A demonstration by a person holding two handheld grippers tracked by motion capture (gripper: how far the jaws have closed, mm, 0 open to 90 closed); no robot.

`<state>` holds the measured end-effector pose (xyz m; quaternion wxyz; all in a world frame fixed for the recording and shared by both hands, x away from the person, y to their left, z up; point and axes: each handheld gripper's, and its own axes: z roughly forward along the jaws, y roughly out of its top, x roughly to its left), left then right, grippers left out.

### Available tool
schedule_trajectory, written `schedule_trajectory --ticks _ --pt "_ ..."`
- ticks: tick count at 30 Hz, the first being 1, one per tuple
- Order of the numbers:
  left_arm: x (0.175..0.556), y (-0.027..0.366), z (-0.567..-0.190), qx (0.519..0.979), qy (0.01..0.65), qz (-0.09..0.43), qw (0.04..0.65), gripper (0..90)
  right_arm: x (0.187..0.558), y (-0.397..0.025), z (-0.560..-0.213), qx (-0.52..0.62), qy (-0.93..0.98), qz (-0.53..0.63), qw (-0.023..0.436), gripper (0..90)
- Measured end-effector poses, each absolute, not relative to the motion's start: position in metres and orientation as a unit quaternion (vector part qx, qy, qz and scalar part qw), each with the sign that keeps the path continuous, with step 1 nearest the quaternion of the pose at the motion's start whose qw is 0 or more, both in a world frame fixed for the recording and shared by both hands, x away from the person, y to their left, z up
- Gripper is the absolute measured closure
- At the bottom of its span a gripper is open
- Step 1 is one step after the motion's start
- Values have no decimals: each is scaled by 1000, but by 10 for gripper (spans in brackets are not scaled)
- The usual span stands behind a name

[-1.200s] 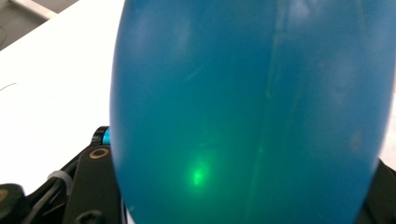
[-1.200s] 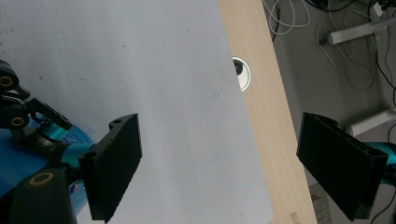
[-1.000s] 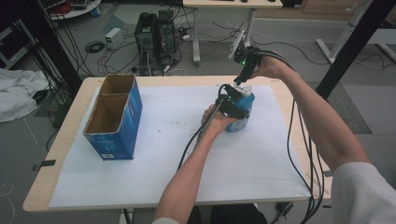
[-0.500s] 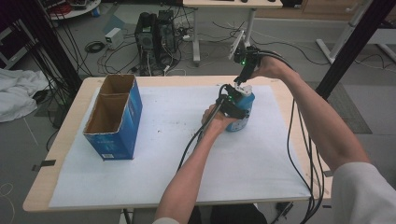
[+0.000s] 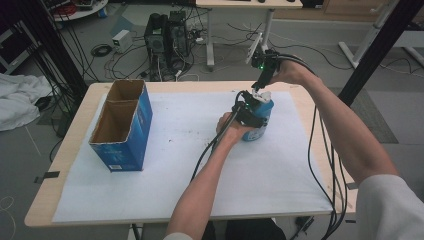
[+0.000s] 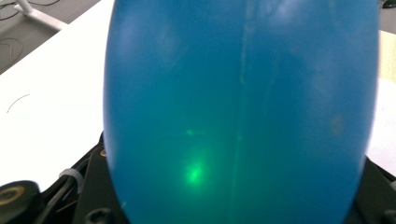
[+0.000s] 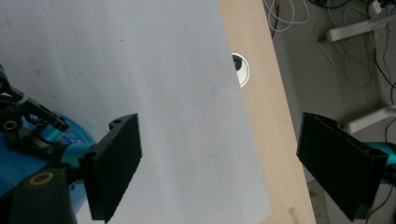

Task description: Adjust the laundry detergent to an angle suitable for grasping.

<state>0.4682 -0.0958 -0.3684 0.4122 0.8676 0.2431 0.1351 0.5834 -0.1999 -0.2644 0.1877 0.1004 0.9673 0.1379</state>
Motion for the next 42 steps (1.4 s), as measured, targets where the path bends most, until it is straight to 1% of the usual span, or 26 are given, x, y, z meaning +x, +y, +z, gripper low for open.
schedule_trajectory --ticks 4,5,11,13,14,17,19,20,22,27,29,32,33,35,36,42 --pt "467 -96 -368 871 237 139 407 452 584 -200 -265 98 967 139 187 133" --pt "465 -99 -369 861 248 136 424 452 584 -200 -264 97 968 139 188 133" --pt "461 -93 -364 877 218 144 403 454 583 -201 -263 96 967 141 188 132" --pt "457 -88 -362 876 217 142 407 454 583 -201 -263 98 967 142 186 133" --pt "455 -86 -361 871 218 135 420 454 582 -201 -262 101 967 141 187 132" --pt "449 -73 -350 875 197 129 422 454 582 -201 -261 97 967 143 186 132" --pt "449 -73 -350 875 197 129 422 454 581 -200 -261 96 967 143 188 132" --pt "443 -60 -340 878 185 119 425 454 581 -200 -261 96 967 143 188 133" --pt "438 -50 -334 879 175 112 429 454 579 -199 -259 97 967 145 188 133" --pt "423 -26 -323 878 153 94 443 454 576 -198 -256 96 966 146 188 132" --pt "417 -16 -320 882 132 87 443 454 575 -197 -256 92 967 143 188 132" --pt "411 -9 -319 883 118 76 448 454 574 -197 -255 91 968 142 188 133" --pt "403 -2 -319 885 106 68 448 454 573 -196 -255 92 967 144 187 133" --pt "403 -2 -319 885 106 68 448 453 572 -194 -254 89 968 144 188 133" --pt "395 9 -322 885 100 55 452 453 572 -194 -254 89 968 144 188 132" --pt "381 18 -330 890 83 55 445 453 569 -190 -255 85 969 139 187 132"
